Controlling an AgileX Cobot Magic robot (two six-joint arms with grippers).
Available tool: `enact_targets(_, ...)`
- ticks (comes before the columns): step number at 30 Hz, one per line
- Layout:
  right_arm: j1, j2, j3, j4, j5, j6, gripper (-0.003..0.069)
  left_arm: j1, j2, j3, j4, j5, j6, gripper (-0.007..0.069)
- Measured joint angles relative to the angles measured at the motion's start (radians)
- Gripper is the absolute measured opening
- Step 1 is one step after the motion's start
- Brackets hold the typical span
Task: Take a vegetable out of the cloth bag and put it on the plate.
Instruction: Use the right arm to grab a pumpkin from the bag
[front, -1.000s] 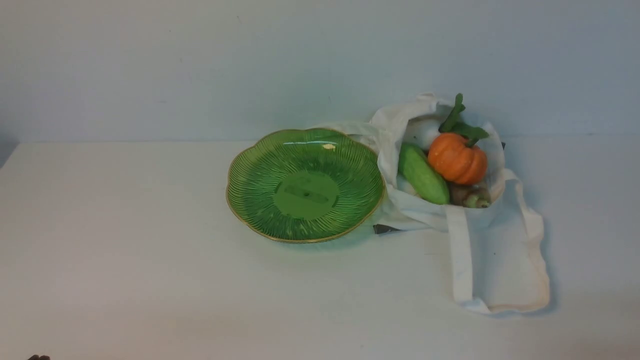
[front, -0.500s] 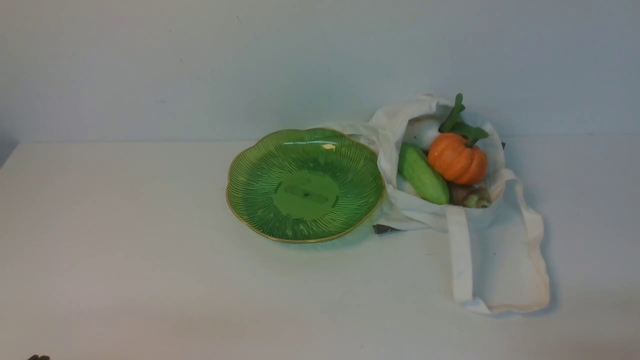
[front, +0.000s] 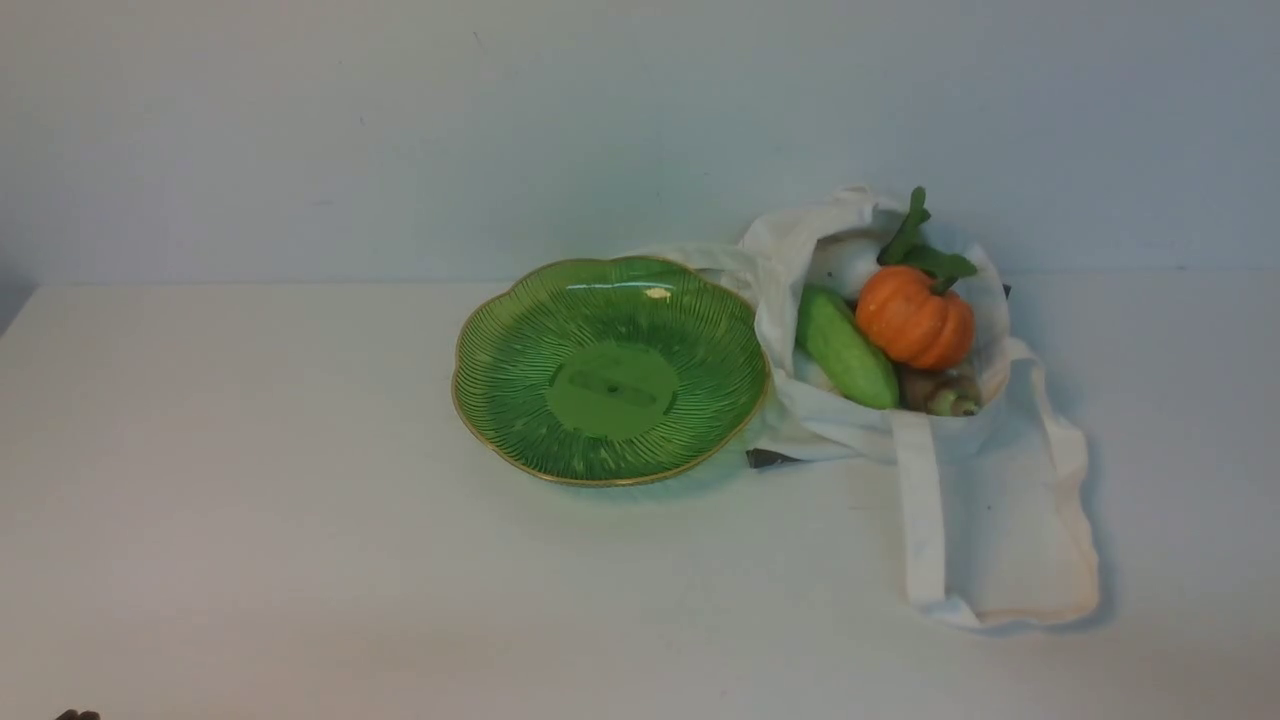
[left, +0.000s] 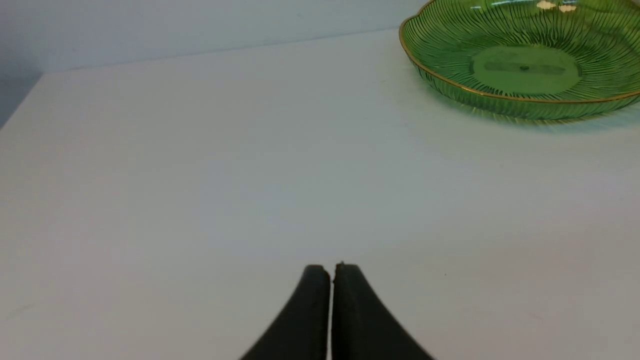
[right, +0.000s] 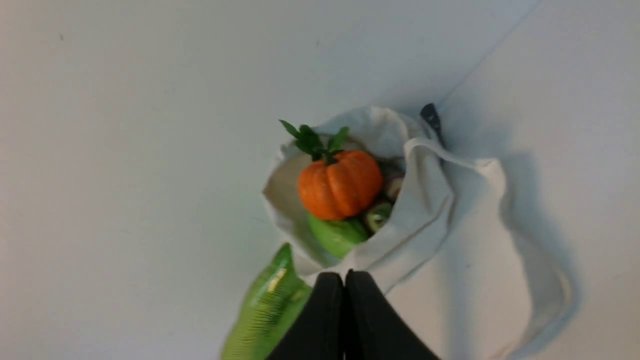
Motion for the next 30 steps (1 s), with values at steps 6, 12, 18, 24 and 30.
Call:
enact_targets(6,0.0,0.0,0.0,0.153,-0.007,-0.021,-0.0015,0.0,0.0,0.0,0.0,0.0,0.0,-0.0005)
enact_targets(12,0.0,0.0,-0.182,0.171,-0.057,-0.433,-0.0015,0.0,0.0,0.0,0.0,0.0,0.0,-0.0005)
enact_targets(18,0.0,0.134,-0.415,0.171,-0.069,-0.817,-0.0015,0.0,0.0,0.0,0.0,0.0,0.0,-0.0005)
enact_targets(24,0.0,0.502,-0.57,0.167,0.12,-0.893,-0.0015,0.0,0.0,0.0,0.0,0.0,0.0,-0.0005)
enact_targets(30,0.0,0.945,-0.709,0.156,0.319,-0.899,-0.0014,0.0,0.0,0.0,0.0,0.0,0.0,-0.0005)
